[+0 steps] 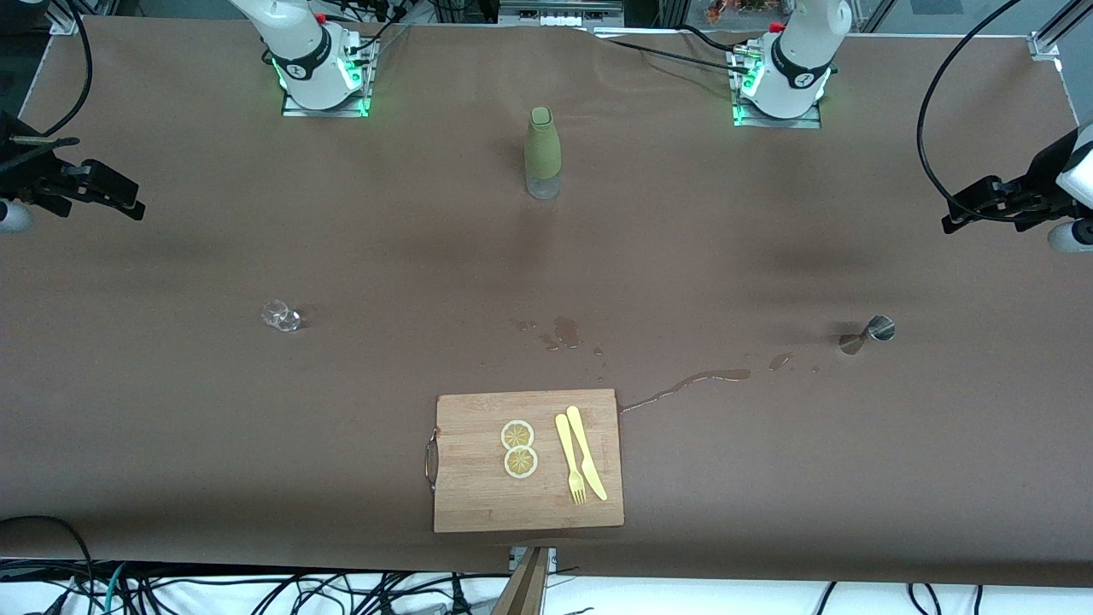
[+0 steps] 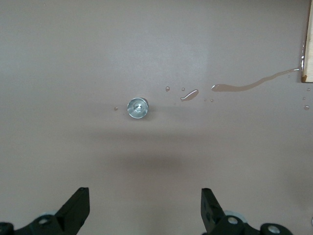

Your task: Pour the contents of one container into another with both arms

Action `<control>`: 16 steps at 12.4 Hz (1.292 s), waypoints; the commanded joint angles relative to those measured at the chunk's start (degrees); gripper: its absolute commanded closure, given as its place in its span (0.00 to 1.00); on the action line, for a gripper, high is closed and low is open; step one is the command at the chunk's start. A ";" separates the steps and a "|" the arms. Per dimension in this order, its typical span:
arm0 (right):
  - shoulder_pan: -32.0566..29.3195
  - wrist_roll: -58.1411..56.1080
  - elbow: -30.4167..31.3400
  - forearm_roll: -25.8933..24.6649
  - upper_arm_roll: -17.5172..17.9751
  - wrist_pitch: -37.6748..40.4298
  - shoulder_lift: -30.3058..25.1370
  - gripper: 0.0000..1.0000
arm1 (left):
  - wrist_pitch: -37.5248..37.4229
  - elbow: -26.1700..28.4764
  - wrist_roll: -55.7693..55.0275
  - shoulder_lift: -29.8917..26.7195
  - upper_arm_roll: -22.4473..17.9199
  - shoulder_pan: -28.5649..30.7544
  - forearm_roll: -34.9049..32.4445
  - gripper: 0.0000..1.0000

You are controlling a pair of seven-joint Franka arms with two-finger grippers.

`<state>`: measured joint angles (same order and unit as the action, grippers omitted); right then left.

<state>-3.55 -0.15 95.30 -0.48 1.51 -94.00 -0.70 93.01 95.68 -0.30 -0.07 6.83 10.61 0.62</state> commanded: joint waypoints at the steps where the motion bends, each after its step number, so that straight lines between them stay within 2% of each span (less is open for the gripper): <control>1: -0.14 0.07 -0.11 0.21 0.16 -0.13 -0.18 0.00 | 0.16 -0.32 1.26 0.25 0.29 0.46 0.43 0.00; 11: -0.14 0.07 -0.11 0.21 0.16 0.40 -0.18 0.00 | 0.42 -0.85 6.80 1.04 0.12 0.55 0.61 0.00; 16: -0.14 -0.11 -0.11 0.21 0.07 0.40 -0.18 0.00 | 0.42 -1.29 11.98 1.39 -0.15 3.36 1.13 0.00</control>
<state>-3.55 -0.15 95.30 -0.48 1.51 -93.98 -0.64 93.40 95.58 8.62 0.67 6.60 12.67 0.66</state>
